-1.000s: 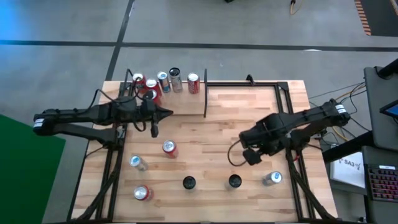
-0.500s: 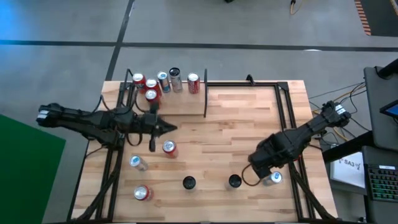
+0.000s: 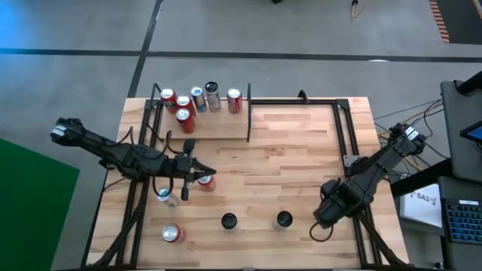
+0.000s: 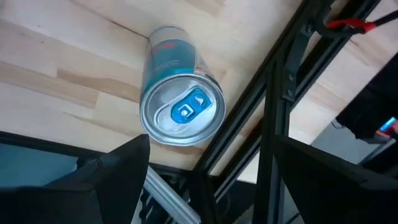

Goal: Place canned beverage on shelf
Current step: Put the right blue soda can on the shelf aligned with the other blue soda can

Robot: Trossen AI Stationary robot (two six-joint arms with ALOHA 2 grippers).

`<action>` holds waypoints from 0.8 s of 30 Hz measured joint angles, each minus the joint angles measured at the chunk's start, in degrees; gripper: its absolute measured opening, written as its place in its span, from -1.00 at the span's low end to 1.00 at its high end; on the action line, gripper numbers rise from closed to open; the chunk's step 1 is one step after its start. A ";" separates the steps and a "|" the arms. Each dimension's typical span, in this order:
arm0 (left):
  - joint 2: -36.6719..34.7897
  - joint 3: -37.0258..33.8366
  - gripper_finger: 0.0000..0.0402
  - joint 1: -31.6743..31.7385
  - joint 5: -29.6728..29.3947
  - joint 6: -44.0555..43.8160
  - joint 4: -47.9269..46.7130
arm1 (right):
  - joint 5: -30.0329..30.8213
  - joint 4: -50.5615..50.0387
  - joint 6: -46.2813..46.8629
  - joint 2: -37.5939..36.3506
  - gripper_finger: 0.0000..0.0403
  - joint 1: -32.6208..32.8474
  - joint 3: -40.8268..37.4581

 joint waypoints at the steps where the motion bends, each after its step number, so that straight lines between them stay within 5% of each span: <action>1: 0.27 0.00 -1.00 -0.49 -0.55 0.00 0.18 | 0.27 0.56 0.45 0.00 0.63 0.55 -0.35; 14: 3.05 0.00 -1.00 -4.09 -1.96 -0.04 2.82 | 9.08 4.87 4.32 0.13 0.63 4.50 -1.50; 24: 3.45 0.00 -1.00 -6.93 -4.13 -0.44 2.77 | 9.53 10.59 3.72 0.15 0.63 4.53 -7.30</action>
